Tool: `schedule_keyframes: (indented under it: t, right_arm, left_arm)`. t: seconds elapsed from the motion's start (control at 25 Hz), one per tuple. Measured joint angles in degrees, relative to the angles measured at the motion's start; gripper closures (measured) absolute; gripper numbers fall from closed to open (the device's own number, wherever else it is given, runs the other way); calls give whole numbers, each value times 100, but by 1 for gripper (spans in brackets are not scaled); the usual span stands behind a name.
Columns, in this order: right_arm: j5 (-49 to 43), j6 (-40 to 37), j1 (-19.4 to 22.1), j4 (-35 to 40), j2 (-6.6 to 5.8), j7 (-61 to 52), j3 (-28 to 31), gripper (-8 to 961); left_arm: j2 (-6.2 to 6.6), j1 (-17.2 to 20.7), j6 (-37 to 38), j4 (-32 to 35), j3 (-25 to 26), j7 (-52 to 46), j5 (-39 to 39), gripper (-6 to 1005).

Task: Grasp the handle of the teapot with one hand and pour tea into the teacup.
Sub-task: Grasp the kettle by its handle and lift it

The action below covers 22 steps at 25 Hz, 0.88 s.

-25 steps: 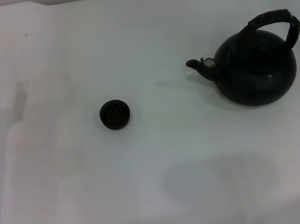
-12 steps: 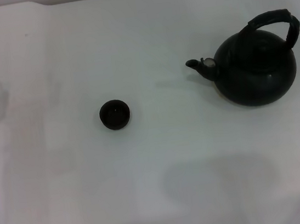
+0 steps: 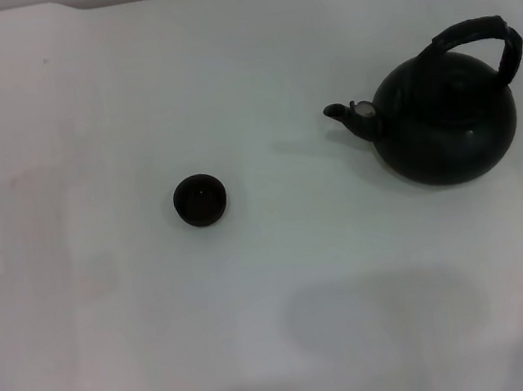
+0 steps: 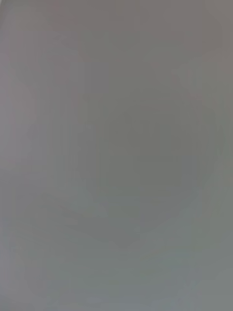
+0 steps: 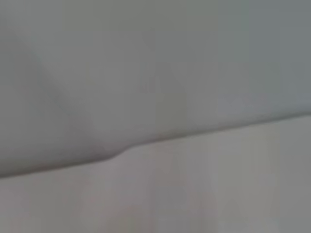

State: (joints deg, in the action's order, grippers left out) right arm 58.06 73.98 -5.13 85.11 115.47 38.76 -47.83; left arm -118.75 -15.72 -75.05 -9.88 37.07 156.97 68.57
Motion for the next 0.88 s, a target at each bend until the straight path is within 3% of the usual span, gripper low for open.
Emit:
schedule_keyframes:
  t: [0.52, 0.76, 0.88]
  right_arm:
    - [-20, -415, 749, 229, 42, -643, -1434, 227]
    - [11, -1356, 1391, 626, 46, -616, -2460, 237]
    - [111, -1518, 1508, 662, 45, -650, -2737, 240]
  left_arm:
    - [18, -90, -6, 172, 37, 0, 8, 137]
    - [20, -106, -113, 276, 37, 0, 13, 137]
    - [19, -120, -138, 315, 37, 0, 19, 137]
